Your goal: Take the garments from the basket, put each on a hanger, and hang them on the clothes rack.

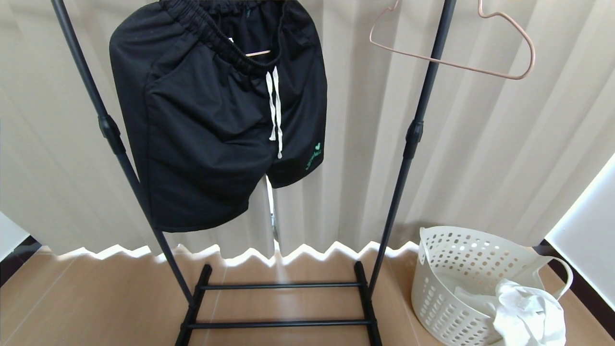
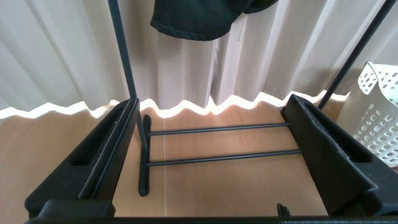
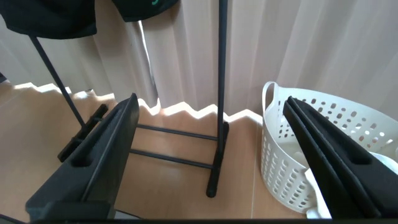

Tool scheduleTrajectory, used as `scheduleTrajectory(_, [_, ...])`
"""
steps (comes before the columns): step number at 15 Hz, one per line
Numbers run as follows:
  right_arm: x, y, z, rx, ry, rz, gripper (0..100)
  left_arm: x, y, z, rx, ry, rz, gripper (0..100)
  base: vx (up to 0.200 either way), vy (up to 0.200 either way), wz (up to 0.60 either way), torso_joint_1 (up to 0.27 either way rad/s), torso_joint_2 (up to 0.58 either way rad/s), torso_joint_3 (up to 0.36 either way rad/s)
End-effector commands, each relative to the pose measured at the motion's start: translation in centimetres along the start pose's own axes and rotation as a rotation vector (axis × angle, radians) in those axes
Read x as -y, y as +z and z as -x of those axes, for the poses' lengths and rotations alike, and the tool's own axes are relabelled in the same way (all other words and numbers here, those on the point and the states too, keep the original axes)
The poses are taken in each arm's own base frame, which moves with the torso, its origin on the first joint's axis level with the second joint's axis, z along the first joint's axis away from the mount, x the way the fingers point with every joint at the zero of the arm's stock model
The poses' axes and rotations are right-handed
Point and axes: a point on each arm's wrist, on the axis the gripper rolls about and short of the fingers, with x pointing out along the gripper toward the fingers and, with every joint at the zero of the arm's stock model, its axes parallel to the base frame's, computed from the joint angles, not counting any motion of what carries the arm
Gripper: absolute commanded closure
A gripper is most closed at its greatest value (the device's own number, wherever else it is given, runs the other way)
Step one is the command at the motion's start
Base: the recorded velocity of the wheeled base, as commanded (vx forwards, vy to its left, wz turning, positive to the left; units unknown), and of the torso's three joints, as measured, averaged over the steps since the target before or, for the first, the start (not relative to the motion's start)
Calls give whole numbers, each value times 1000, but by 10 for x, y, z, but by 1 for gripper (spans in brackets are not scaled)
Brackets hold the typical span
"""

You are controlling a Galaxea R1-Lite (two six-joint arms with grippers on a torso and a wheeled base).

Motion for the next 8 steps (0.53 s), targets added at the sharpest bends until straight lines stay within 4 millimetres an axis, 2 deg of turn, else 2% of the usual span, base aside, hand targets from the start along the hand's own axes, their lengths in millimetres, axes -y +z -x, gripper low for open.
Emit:
scheduleTrajectory(1, [0,0,0,1,0,0,0,0,0,0,-2,1,0,0,0,0,0,0,0,0])
scheduleTrajectory(2, [0,0,0,1,0,0,0,0,0,0,-2,1,0,0,0,0,0,0,0,0])
scheduleTrajectory(8, [0,0,0,0,-1,-1,0,0,0,0,-2,1,0,0,0,0,-600,0,3,6])
